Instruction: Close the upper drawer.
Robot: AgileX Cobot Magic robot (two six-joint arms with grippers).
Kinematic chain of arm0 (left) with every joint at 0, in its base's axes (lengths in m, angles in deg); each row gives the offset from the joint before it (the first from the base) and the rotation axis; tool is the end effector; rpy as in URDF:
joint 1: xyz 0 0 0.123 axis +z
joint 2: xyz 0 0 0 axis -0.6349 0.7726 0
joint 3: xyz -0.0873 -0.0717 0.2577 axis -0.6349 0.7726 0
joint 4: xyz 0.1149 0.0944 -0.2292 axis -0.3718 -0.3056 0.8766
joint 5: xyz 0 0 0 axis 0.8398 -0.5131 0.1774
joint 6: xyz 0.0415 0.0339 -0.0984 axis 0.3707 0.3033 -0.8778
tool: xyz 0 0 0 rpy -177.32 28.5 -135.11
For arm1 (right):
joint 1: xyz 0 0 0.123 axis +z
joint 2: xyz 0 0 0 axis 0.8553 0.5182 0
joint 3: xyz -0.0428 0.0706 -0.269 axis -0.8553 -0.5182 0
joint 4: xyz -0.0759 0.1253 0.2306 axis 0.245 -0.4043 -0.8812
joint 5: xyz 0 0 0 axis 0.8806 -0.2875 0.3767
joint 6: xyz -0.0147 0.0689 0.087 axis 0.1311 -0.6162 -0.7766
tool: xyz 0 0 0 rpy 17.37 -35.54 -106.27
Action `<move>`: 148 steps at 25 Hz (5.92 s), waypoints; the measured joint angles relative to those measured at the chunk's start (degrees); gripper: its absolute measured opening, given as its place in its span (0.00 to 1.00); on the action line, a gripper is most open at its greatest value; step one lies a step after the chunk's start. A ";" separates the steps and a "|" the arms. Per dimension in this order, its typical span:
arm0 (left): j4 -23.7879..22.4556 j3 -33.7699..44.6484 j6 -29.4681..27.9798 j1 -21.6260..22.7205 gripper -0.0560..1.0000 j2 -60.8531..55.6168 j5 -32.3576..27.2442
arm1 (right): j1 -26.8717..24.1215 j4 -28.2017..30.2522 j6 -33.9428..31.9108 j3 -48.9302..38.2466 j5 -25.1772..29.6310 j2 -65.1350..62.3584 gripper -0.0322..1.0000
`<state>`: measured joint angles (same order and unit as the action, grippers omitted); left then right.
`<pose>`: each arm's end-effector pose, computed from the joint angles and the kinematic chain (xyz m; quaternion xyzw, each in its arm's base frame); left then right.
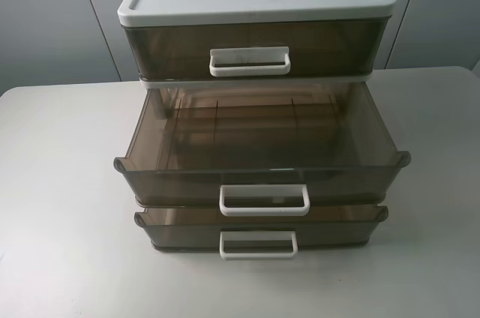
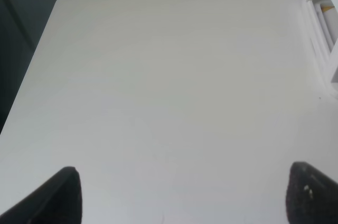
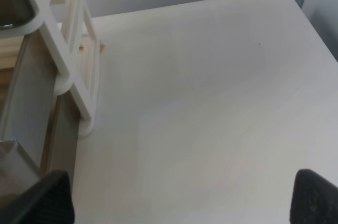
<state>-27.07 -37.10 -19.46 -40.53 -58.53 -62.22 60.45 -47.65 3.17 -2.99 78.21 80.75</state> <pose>0.0336 0.0088 0.2794 -0.0142 0.8560 0.0305 0.5158 0.0327 -0.0081 0.2786 0.0721 0.8562 0.0108 0.5114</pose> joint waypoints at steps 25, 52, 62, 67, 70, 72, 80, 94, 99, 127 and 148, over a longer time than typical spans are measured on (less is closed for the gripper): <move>0.00 0.00 0.13 0.00 0.75 0.00 0.00 | 0.00 -0.36 5.81 4.75 -3.75 9.84 0.63; 0.00 0.00 0.01 0.00 0.75 0.00 0.00 | 50.85 -11.06 34.58 32.20 -4.48 72.19 0.68; 0.00 0.00 0.01 0.00 0.75 0.00 0.00 | 56.00 -17.75 37.29 32.34 -1.39 80.22 0.69; 0.00 0.00 0.01 0.00 0.75 0.00 0.00 | 56.25 -19.45 39.78 32.24 -1.27 84.50 0.70; 0.00 0.00 0.01 0.00 0.75 0.00 0.00 | 56.99 -19.45 41.68 32.04 -1.66 85.76 0.71; 0.00 0.00 0.01 0.00 0.75 0.00 0.00 | 56.99 -19.45 42.36 31.92 -1.79 86.57 0.71; 0.00 0.00 0.01 0.00 0.75 0.00 0.00 | 57.09 -15.93 42.96 30.90 -4.02 89.15 0.71; 0.00 0.00 0.01 0.00 0.75 0.00 0.00 | 57.18 -9.76 42.96 30.90 -12.60 91.51 0.71; 0.00 0.00 0.01 0.00 0.75 0.00 0.00 | 57.18 -7.89 42.96 30.90 -18.22 92.09 0.71; 0.00 0.00 0.01 0.00 0.75 0.00 0.00 | 57.31 -5.18 40.47 30.90 -26.21 87.95 0.71; 0.00 0.00 0.01 0.00 0.75 0.00 0.00 | 57.31 -11.76 35.74 19.46 -20.68 81.14 0.71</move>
<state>-27.07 -37.10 -19.45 -40.53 -58.53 -62.22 117.75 -59.41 38.90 16.47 57.52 161.89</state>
